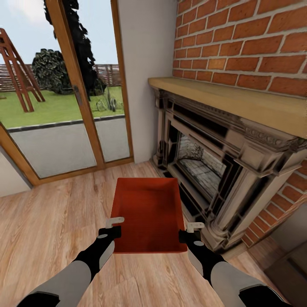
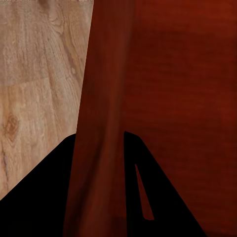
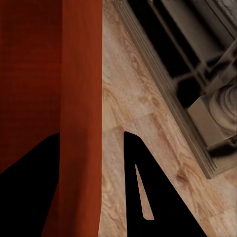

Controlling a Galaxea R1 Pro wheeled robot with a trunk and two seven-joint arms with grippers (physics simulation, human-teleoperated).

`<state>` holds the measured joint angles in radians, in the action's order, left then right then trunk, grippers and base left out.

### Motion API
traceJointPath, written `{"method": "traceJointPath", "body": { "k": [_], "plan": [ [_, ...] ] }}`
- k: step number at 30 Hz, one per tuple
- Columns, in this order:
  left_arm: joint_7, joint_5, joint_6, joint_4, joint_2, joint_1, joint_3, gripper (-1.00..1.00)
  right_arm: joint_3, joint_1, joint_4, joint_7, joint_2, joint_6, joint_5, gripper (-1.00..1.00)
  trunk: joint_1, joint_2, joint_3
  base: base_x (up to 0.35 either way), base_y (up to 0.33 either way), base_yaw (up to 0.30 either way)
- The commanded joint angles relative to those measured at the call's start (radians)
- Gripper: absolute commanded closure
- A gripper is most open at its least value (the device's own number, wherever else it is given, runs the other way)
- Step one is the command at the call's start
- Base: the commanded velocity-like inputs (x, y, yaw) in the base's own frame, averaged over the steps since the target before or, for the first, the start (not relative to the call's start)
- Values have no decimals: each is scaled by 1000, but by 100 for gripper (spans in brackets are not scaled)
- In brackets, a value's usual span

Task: Move the two storage containers from the living room to the garage. In the garage, place one container on the floor and stack the other container on top of it (either order is fine).

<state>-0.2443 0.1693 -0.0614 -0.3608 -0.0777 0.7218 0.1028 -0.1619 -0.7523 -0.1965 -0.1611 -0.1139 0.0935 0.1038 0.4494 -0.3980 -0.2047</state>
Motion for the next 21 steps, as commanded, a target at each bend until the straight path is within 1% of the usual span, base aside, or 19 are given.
{"method": "traceJointPath", "body": {
  "k": [1,21],
  "plan": [
    [-12,3,-6,-3,1,1,3,100,-10,-1,2,-5,0,5,9,100,1,-2,0,0,0,0],
    [-12,3,-6,-3,1,1,3,100,-10,-1,2,-5,0,5,11,100,1,-2,31,0,0,0]
  ]
}}
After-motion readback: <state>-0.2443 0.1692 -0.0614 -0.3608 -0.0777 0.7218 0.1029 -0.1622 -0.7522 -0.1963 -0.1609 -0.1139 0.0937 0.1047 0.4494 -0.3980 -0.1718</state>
